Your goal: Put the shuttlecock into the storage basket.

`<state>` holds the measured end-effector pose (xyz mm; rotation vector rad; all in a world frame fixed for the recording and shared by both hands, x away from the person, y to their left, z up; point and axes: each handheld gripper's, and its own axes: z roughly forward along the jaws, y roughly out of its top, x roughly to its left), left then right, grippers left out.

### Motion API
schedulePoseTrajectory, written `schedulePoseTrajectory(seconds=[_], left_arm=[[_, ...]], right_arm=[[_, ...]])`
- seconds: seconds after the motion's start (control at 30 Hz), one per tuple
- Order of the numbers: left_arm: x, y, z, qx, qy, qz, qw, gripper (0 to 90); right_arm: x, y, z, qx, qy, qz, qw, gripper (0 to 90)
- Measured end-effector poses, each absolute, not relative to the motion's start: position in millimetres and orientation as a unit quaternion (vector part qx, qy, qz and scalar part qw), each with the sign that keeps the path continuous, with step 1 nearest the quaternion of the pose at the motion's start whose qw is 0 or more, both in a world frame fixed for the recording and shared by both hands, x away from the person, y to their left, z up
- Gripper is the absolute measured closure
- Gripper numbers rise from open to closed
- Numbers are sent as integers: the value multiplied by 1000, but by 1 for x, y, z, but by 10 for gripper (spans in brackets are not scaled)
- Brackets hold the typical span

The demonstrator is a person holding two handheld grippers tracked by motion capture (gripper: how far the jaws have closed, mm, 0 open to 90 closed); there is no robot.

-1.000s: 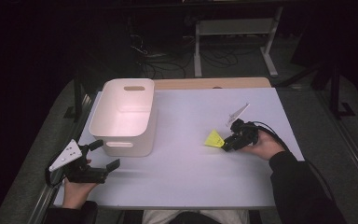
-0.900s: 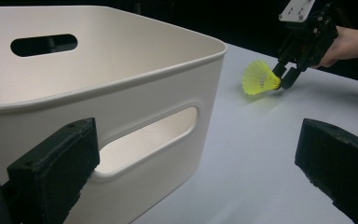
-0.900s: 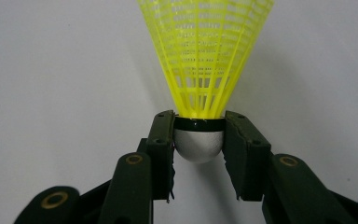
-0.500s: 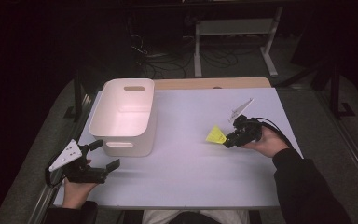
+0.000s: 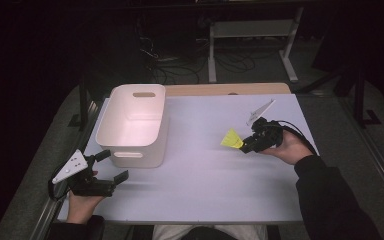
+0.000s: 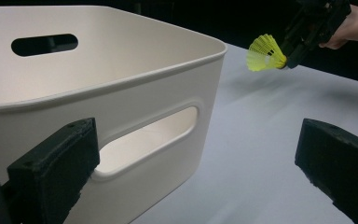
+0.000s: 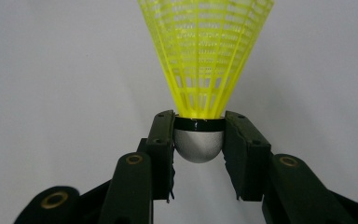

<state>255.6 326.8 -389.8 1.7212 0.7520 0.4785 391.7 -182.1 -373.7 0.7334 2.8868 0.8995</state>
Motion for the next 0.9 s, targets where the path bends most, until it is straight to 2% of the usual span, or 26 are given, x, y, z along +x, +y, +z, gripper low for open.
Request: schedulePoseTrajectory(seconds=[0.9], left_arm=[[255, 328, -389, 730, 320, 204, 568, 0]], right_arm=[[393, -181, -326, 227, 922, 311, 41, 631]])
